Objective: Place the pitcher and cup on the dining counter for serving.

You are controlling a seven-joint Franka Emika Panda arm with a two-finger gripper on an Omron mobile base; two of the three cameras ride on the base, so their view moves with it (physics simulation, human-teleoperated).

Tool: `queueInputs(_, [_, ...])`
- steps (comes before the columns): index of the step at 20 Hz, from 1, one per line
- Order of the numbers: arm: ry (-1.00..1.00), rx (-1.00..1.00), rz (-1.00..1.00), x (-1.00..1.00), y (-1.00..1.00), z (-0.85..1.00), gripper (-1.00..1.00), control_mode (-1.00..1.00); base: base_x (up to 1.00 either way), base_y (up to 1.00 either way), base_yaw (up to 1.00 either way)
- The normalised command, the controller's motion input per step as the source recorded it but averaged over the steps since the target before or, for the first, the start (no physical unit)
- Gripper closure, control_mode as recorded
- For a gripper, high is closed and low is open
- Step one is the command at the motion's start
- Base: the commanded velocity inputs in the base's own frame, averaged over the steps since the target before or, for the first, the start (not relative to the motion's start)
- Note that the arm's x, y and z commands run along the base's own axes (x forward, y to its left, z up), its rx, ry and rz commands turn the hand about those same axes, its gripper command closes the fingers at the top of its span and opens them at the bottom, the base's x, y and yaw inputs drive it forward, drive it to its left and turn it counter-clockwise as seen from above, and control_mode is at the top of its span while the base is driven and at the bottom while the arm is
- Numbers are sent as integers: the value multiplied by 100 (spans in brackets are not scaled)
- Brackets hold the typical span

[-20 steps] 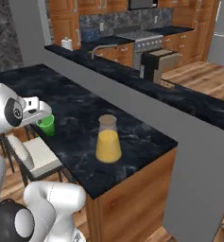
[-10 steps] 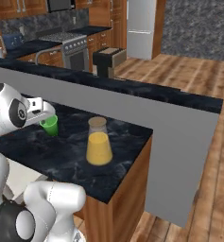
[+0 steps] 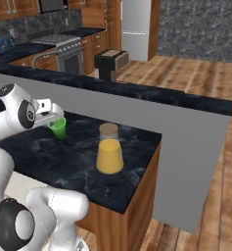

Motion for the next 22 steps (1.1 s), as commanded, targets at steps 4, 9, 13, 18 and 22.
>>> queueInputs(4, [23, 0, 0, 67, 2, -14, 100, -100, 0, 0, 0])
queueInputs(9, [34, 3, 0, 54, 0, -27, 100, -100, 0, 0, 0])
queueInputs(13, [37, 0, 8, 38, 0, -35, 100, -100, 0, 0, 0])
queueInputs(18, [8, -8, 8, 7, 0, -42, 100, -100, 0, 0, 0])
queueInputs(22, [-3, -4, 4, -4, 0, -53, 100, -100, 0, 0, 0])
